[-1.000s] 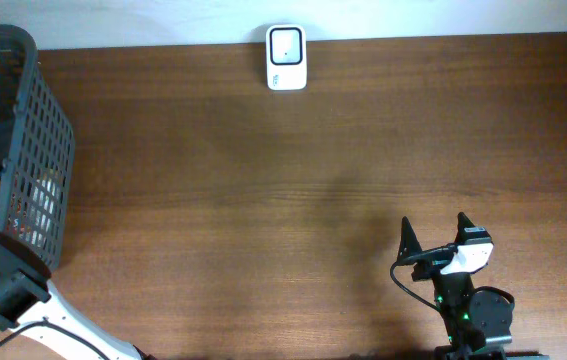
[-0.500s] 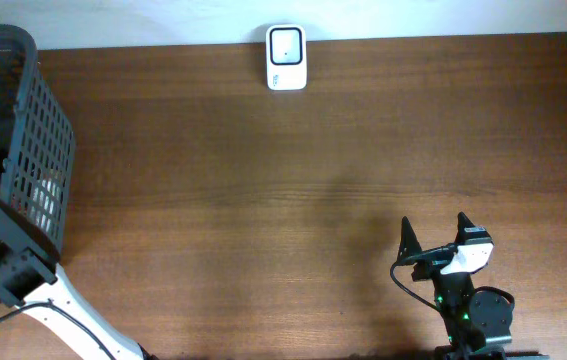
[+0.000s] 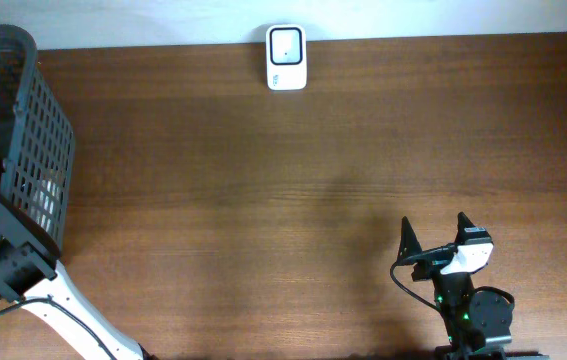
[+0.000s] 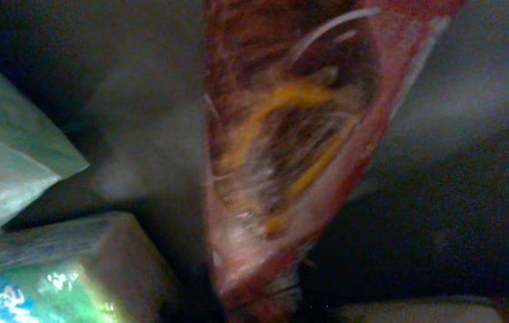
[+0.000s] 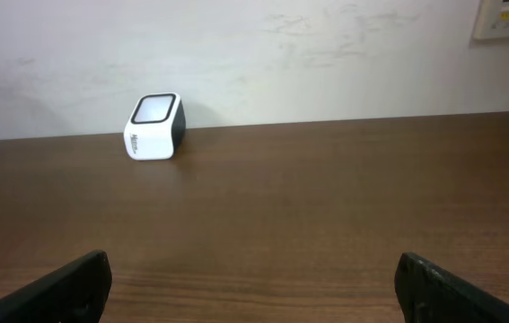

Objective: Scan the item barcode
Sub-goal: 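Grasp the red 'TOP' wafer bar in the basket with the left gripper, then carry the red wafer bar to the scanner and drop it on the table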

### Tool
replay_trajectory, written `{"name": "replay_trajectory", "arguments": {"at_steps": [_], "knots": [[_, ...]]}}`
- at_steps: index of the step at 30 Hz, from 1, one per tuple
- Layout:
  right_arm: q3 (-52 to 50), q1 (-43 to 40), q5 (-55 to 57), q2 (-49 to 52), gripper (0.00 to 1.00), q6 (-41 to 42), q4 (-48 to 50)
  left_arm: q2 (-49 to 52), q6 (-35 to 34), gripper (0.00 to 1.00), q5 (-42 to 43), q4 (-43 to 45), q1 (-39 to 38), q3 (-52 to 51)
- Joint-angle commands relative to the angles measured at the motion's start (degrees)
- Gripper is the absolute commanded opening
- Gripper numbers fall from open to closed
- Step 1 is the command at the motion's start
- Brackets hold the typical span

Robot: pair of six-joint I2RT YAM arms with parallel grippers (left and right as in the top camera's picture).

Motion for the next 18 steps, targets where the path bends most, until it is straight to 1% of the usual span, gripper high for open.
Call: {"name": "replay_trajectory", "arguments": {"at_steps": [1,5,10,12,14,17,18], "knots": [[-0.3,-0.4,-0.7,-0.2,0.99,0.3,-0.2,1.3,-0.2,0.0,0.7,-1.6,-0.2,0.2],[-0.3,-0.4,-0.7,-0.2,0.99,0.3,-0.2,1.3,-0.2,0.0,0.7,-5.4,-0.2,7.3],[-0.3,-0.4,-0.7,-0.2,0.99,0.3,-0.2,1.3,-0.2,0.0,1.4,-13.9,-0.2,28.3],[-0.3,-0.4,-0.7,-0.2,0.99,0.3,-0.2,1.3,-0.2,0.0,3.1,-16.2,-0.2,37.3],[-0.3,-0.4,-0.7,-0.2,0.99,0.3,-0.2,1.3,-0.2,0.0,7.3,-18.2,-0.2,46.8],[-0.3,-0.4,-0.7,-0.2,0.99,0.3,-0.2,1.3,-0.7,0.0,17.3,-19.8,-0.2,60.2],[-0.3,-0.4,-0.7,-0.2,0.99,0.3,-0.2,-0.2,-0.7,0.0,20.2,-18.9,-0.3,59.8]]}}
